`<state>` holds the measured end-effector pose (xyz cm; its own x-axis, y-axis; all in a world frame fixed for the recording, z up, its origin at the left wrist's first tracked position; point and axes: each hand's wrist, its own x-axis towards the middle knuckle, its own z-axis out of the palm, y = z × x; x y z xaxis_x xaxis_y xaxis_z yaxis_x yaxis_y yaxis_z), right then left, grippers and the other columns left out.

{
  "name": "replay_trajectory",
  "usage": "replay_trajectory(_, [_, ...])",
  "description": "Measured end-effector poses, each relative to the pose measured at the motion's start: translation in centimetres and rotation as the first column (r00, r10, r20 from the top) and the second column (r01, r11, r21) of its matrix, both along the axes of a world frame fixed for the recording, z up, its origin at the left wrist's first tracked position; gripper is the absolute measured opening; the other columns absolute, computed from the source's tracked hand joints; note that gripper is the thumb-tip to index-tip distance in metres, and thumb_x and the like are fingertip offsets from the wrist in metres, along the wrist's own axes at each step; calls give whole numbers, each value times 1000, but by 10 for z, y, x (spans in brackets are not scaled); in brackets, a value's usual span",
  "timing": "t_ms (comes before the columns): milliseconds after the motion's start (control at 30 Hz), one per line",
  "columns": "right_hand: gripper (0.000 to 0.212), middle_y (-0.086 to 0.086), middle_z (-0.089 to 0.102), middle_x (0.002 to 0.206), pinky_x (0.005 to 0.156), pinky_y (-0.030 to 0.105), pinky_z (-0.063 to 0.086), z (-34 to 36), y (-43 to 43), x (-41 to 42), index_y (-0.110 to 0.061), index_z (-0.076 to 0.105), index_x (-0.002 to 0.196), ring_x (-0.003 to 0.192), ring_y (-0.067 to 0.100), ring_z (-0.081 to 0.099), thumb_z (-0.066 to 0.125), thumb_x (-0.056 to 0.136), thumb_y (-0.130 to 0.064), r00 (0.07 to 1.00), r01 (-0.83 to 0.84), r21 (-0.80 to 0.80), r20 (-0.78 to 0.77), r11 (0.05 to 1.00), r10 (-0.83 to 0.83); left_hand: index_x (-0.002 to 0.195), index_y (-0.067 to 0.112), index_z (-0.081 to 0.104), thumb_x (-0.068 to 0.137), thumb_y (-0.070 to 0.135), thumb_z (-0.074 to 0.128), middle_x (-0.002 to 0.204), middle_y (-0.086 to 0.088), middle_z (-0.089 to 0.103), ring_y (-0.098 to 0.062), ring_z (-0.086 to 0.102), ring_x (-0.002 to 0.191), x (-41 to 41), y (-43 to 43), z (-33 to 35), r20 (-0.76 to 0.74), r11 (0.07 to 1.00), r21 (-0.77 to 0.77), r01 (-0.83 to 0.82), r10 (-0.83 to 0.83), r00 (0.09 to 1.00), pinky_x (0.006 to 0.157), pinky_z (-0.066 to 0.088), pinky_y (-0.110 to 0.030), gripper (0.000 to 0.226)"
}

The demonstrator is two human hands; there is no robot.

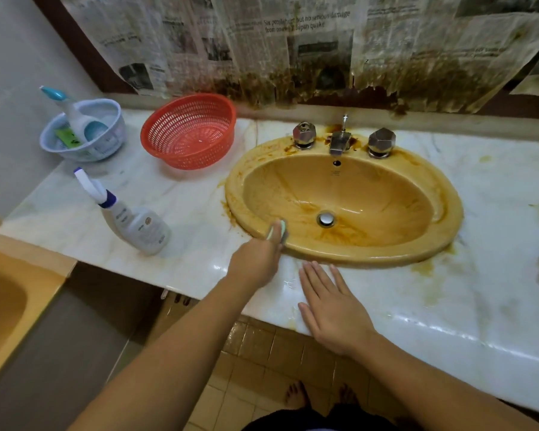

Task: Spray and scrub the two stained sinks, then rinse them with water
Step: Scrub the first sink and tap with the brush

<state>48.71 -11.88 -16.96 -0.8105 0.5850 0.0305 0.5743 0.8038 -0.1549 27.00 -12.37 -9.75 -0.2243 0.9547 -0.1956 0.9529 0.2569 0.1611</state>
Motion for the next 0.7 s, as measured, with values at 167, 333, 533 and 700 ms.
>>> replay_trajectory(167, [64, 13, 21, 168, 124, 43, 6, -4, 2, 1, -5, 27, 160, 158, 24, 14, 23, 110, -44, 997, -70, -20, -39, 997, 69, 164, 33, 4, 109, 42, 32, 109, -19, 68, -40, 65, 93, -7, -7, -6, 0, 999, 7, 43, -43, 999, 71, 47, -42, 62])
replay_trajectory(333, [53, 13, 46, 157, 126, 38, 24, -3, 4, -19, -4, 48, 151, 147, 26, 42, 43, 104, -28, 961, -190, -35, -213, 981, 178, 162, 32, 4, 109, 40, 33, 105, -20, 67, -39, 65, 91, -24, 1, -2, -1, 999, -18, -47, 47, 999, 71, 48, -41, 62])
replay_trajectory(533, [44, 0, 60, 144, 114, 33, 43, 12, 9, -57, -13, 60, 142, 133, 17, 53, 59, 98, -13, 917, -123, -215, -397, 969, 28, 163, 34, 3, 109, 43, 31, 109, -20, 69, -40, 65, 95, -66, 8, -9, 10, 1000, -6, -7, 7, 1000, 74, 49, -42, 61])
replay_trajectory(700, [44, 8, 56, 149, 122, 44, 34, 7, 14, -105, -7, 60, 142, 146, 26, 43, 64, 99, -16, 942, -62, -24, -333, 998, 51, 161, 33, 3, 108, 44, 29, 109, -20, 67, -40, 63, 94, -96, 19, -7, 34, 991, -57, 125, -123, 992, 71, 47, -41, 60])
